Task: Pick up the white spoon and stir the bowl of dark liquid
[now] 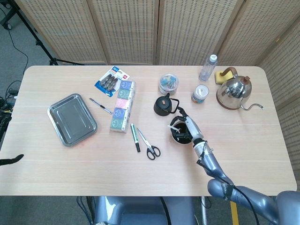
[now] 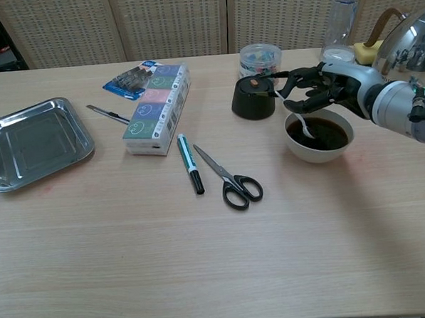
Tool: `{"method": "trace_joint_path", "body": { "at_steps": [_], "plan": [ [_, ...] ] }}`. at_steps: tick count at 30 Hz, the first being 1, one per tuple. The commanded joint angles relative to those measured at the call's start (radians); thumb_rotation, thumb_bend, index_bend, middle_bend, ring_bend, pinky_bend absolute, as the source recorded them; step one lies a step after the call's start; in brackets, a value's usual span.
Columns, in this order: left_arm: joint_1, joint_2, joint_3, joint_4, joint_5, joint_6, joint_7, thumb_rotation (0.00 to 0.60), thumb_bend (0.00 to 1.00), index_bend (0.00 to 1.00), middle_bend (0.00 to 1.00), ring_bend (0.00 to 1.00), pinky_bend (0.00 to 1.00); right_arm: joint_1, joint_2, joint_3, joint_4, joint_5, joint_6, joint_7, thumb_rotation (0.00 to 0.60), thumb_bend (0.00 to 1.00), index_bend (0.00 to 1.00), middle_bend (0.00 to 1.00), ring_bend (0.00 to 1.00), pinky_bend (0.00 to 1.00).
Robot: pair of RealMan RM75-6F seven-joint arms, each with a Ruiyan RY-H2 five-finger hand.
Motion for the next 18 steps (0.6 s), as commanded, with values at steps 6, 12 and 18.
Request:
{"method": "trace_joint_path", "body": {
  "at_steps": [6,12,18],
  "plan": [
    [-0.003,-0.003,0.000,-0.002,0.000,-0.002,0.010,0.600,0.00,0.00,0.00,0.00,0.00,-0.035,0.055,-0.004,-0.023,-0.017,0.016,0.026,0.600,0.57,0.57,0.00,0.00,0.00],
    [-0.004,-0.007,0.002,-0.007,0.002,-0.001,0.023,0.600,0.00,0.00,0.00,0.00,0.00,-0.079,0.115,-0.045,-0.088,-0.063,0.036,0.037,0.600,0.57,0.57,0.00,0.00,0.00],
    [-0.005,-0.009,0.005,-0.011,0.006,0.000,0.034,0.600,0.00,0.00,0.00,0.00,0.00,-0.102,0.139,-0.072,-0.133,-0.088,0.045,0.050,0.600,0.57,0.57,0.00,0.00,0.00]
  ]
}}
